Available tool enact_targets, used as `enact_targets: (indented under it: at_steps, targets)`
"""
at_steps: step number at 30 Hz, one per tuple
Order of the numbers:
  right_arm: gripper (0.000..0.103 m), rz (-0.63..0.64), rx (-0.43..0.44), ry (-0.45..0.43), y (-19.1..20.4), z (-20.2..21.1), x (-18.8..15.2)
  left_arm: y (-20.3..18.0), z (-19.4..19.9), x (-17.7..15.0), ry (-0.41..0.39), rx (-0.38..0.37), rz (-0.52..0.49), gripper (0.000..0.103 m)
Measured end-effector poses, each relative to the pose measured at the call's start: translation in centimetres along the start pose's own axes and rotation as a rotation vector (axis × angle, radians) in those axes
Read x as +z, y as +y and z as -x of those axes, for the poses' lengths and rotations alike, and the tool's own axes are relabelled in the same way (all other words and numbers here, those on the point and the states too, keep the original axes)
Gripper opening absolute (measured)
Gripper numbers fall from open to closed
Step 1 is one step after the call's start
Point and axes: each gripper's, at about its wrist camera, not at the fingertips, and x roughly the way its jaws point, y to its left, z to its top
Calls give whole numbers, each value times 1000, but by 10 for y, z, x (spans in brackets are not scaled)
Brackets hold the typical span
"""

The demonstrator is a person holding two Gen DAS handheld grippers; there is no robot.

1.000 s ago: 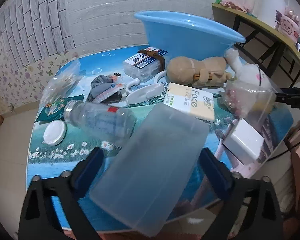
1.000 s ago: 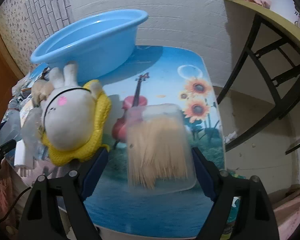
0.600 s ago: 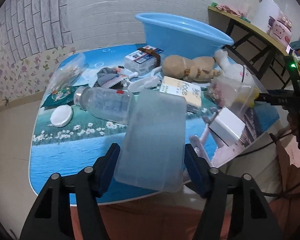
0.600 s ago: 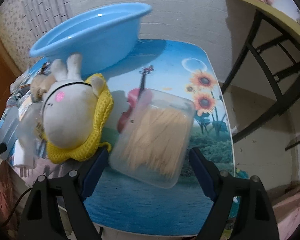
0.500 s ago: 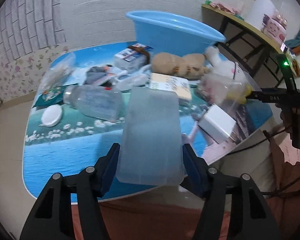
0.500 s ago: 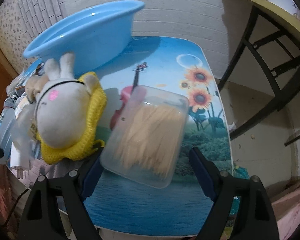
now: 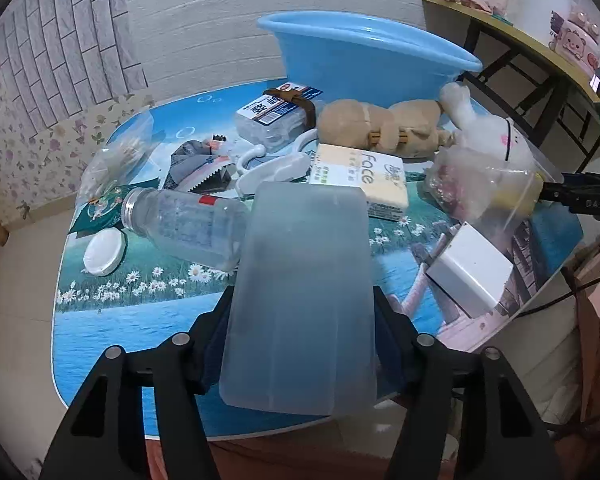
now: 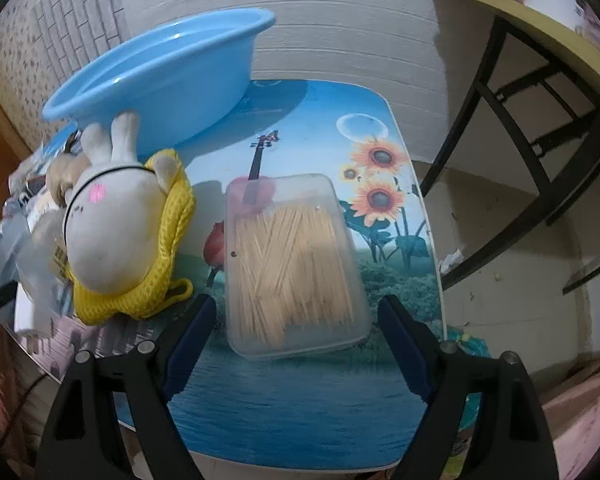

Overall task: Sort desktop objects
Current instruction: 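Lift the clear plastic lid with the left tool while the right tool lifts the toothpick box, then drop the lid and toothpick box into the blue basin with both tools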

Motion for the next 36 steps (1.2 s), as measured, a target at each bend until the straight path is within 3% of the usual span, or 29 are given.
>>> enact_targets:
  at_steps: [1,6,9,15,24,31,36]
  targets:
    - [64,5,4,2,0,-1,1,1,1,0,0,-4,7,61]
    - [63,3,14,-41,-4,10,3,5,16,3,-41,-11,52,61]
    - [62,12,-5,-125,-3,29,8,9,37,11,-108,-2,78,61]
    - [62,41,56,-228,6,56,21,9,69,36,-216,4,78,61]
    - [62,46,61,-350,11,87,27,8,78,52,-250,25,87,61]
    - [62,93,105,-428,33,106,51,-8,83,91,-319,5,72,61]
    - [62,136,172,-460,54,106,67,-24,67,122,-298,-18,69,61]
